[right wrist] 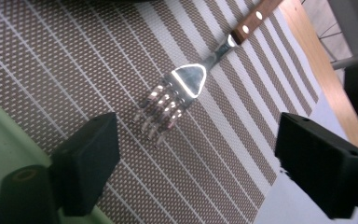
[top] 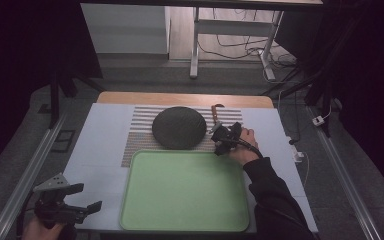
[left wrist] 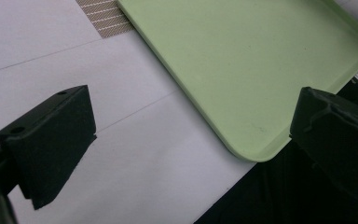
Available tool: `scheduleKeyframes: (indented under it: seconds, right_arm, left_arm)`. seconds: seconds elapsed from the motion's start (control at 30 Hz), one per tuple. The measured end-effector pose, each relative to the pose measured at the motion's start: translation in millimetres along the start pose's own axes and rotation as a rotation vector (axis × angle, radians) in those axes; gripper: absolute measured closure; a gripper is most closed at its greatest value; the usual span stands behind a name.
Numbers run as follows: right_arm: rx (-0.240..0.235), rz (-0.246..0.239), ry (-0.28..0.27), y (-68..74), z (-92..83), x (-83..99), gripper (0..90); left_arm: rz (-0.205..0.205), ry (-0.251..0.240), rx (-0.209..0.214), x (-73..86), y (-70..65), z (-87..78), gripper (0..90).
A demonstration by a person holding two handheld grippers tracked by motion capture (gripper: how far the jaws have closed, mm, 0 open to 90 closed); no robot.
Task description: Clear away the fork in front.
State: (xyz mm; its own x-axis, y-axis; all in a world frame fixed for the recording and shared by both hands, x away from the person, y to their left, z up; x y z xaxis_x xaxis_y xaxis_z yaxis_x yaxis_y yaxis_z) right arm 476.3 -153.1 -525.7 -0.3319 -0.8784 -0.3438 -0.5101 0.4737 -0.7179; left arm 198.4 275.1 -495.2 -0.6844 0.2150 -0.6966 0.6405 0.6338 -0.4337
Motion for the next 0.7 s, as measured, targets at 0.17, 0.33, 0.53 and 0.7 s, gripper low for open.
scheduleKeyframes:
  seconds: [0.17, 0.33, 0.53, 0.7]
  right_arm:
    - [0.055, -0.115, -0.001, 8.0, 0.9, -4.1, 36.8]
    - [0.058, -0.244, -0.031, 16.0, 2.5, -5.4, 60.0]
    - [0.114, -0.357, -0.053, 27.3, 2.5, -4.3, 88.5]
    - [0.133, -0.351, -0.074, 19.2, -2.6, -4.0, 90.0]
  left_arm:
    - [0.002, 0.000, -0.001, 0.1, -0.1, 0.0, 0.2]
    - [0.000, 0.000, -0.001, 0.2, -0.3, 0.0, 0.3]
    - [0.002, 0.001, -0.002, 0.3, -0.4, 0.0, 0.4]
    - [0.002, 0.002, -0.003, 0.3, -0.5, 0.2, 0.4]
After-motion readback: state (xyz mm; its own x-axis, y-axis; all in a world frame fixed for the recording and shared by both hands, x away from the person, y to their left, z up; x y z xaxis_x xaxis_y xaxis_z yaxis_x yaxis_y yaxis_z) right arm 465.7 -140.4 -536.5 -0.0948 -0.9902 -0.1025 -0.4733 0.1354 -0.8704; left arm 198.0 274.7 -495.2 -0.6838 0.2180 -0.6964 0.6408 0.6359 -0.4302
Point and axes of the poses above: each handheld gripper's, and its own axes: z roughly forward along the jaws, x roughly out of its underside, y roughly to its left, the point moved 3 cm from there along z, roughly forward along the jaws, and after that the axes turned 13 degrees about x, right-handed, at the moved point
